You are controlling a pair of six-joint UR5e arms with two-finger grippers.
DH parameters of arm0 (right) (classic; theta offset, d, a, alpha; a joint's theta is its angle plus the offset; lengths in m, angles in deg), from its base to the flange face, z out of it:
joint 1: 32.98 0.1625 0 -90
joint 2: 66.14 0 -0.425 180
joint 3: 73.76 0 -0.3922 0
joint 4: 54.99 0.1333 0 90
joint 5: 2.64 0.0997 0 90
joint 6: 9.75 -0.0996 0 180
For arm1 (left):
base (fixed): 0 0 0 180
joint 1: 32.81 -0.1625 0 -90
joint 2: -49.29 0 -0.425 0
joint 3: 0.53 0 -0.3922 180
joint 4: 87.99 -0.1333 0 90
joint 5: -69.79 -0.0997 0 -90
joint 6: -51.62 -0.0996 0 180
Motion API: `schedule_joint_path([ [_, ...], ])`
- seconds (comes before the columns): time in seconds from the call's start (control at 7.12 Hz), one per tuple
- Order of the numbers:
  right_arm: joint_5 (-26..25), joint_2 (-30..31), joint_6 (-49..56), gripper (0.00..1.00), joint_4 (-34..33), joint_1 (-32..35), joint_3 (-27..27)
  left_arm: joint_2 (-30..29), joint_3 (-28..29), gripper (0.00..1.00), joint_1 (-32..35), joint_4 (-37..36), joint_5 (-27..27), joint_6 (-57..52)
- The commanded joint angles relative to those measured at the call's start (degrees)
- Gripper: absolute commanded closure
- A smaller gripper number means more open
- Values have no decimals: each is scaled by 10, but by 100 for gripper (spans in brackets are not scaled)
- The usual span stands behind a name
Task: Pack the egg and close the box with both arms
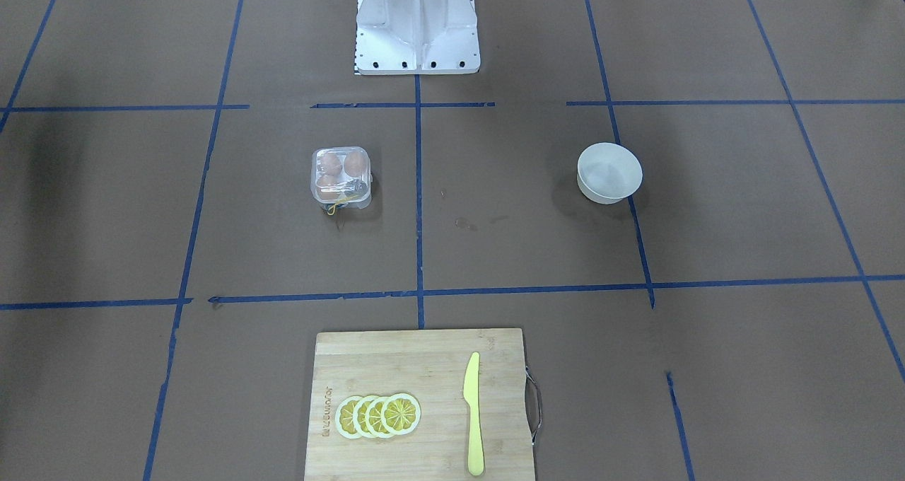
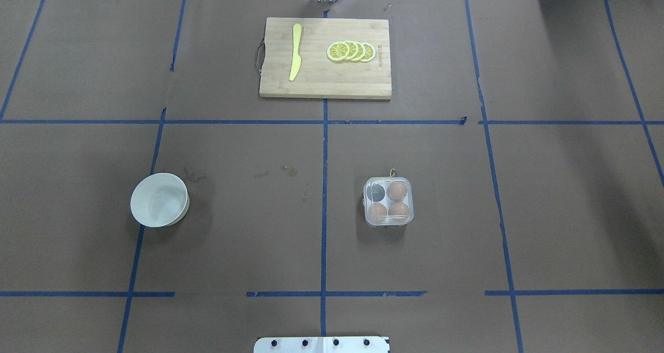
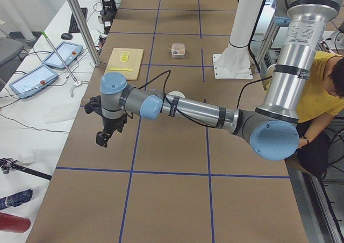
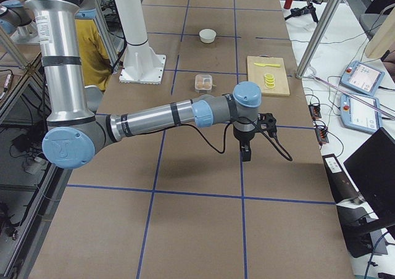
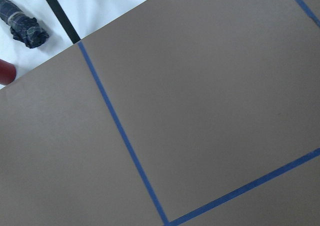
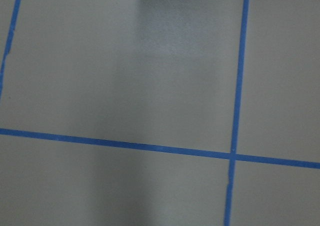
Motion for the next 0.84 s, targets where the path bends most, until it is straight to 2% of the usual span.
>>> schedule_joint_path([
  [0.0,-13,-34,77,0,-76,15,-35,-5,-2,0,14,-156,4,-44],
  [0.14,-13,-38,72,0,-73,15,-44,30,-6,0,13,-155,6,-44],
  [0.28,-11,-38,71,0,-73,14,-51,36,-22,0,13,-145,6,-45],
  [0.42,13,-38,71,0,-73,13,-60,37,-38,0,13,-117,6,-45],
  [0.7,29,-38,72,0,-69,10,-69,34,-24,0,11,-106,13,-44],
])
